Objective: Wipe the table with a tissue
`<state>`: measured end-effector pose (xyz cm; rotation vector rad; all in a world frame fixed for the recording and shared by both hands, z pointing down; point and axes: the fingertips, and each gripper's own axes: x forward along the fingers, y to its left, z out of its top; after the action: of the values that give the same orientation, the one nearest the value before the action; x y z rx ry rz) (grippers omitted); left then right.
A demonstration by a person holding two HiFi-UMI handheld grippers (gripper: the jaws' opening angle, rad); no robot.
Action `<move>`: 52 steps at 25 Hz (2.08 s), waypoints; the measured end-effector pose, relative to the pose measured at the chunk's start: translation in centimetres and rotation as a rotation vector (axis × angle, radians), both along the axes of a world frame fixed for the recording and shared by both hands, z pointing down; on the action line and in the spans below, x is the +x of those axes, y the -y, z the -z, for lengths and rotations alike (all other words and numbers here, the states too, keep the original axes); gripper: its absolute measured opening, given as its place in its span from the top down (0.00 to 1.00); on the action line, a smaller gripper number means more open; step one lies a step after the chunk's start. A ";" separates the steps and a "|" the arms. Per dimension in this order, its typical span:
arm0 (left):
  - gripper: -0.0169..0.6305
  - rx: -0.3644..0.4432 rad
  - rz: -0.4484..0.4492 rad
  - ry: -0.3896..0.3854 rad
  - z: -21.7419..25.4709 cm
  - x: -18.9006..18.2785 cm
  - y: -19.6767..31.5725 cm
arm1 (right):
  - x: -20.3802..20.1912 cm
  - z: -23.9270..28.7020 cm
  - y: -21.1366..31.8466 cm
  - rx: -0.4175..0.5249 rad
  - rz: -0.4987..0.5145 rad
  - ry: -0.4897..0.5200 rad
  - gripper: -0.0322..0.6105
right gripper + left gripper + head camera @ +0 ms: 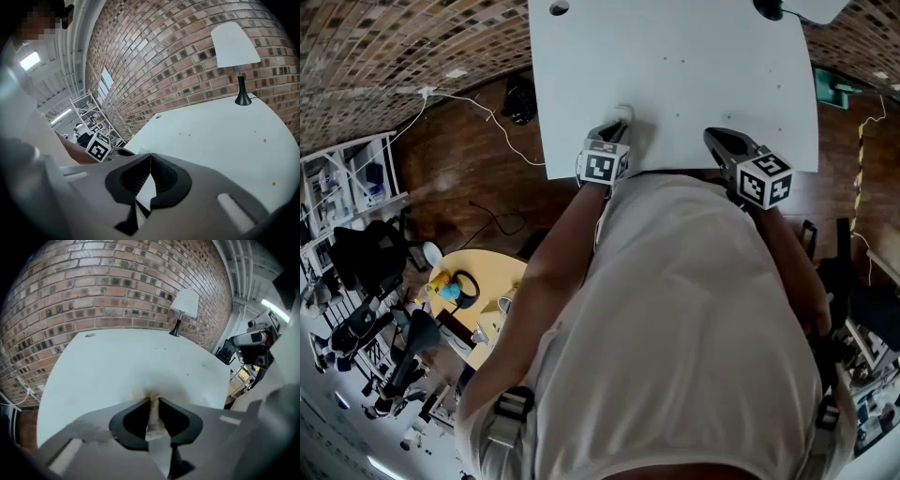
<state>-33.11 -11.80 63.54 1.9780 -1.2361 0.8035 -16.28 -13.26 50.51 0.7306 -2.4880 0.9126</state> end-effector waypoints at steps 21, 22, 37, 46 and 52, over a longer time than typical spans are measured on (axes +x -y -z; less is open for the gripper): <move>0.86 0.035 0.290 0.009 0.3 -8.9 -2.8 | 2.2 0.3 1.1 -0.025 -0.132 0.042 0.94; 0.86 0.032 0.254 0.004 0.3 -7.7 -2.5 | 2.3 0.2 1.0 -0.027 -0.138 0.038 0.94; 0.86 -0.055 -0.104 -0.102 1.9 0.9 -0.2 | 2.3 0.0 -0.3 -0.054 -0.196 -0.010 0.94; 0.86 -0.090 -0.184 -0.135 0.6 2.3 -1.6 | 2.2 0.0 0.8 -0.043 -0.187 -0.004 0.94; 0.86 -0.181 -0.196 -0.233 1.1 4.3 -3.5 | 1.9 0.4 1.2 -0.014 -0.133 -0.007 0.94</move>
<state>-28.79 -8.35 62.39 1.9982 -0.8174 0.7263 -14.43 -14.46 50.09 0.9026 -2.4480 0.9701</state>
